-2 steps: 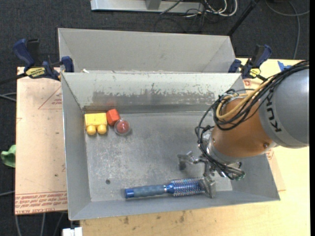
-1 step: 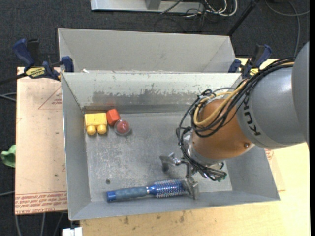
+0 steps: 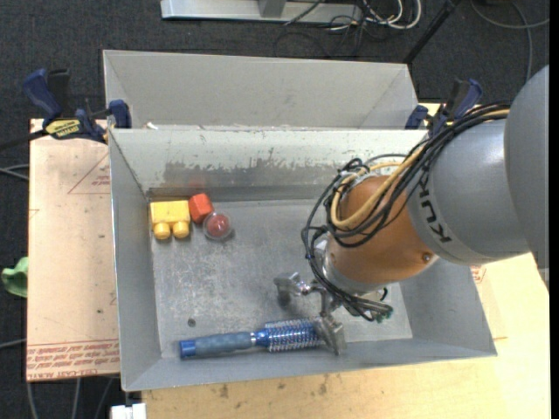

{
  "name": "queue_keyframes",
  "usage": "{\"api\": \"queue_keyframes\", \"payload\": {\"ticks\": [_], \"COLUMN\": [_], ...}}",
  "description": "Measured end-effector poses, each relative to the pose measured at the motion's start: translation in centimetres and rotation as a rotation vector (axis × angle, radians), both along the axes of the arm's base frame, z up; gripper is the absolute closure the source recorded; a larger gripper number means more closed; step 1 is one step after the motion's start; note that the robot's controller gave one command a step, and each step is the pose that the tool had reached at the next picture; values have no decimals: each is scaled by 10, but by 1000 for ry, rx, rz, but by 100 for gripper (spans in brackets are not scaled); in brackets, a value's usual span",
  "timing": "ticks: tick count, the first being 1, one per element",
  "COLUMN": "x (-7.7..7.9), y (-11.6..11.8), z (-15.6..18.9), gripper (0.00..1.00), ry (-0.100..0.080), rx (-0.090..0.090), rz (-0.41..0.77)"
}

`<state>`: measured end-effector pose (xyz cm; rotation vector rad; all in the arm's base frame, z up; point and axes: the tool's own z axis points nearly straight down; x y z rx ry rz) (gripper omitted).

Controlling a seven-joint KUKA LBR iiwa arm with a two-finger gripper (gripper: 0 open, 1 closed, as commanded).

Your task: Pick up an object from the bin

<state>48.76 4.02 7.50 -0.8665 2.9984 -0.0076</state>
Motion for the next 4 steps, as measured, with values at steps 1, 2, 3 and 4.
{"api": "queue_keyframes", "payload": {"ticks": [1, 2, 3, 4], "x": [0, -2, -5, -2], "y": [5, 8, 8, 8], "z": [0, -1, -4, -3], "gripper": [0, 0, 0, 100], "ry": [2, 7, 12, 4], "rx": [-1, 0, -5, -6], "rz": [37, 211, 508, 507]}}
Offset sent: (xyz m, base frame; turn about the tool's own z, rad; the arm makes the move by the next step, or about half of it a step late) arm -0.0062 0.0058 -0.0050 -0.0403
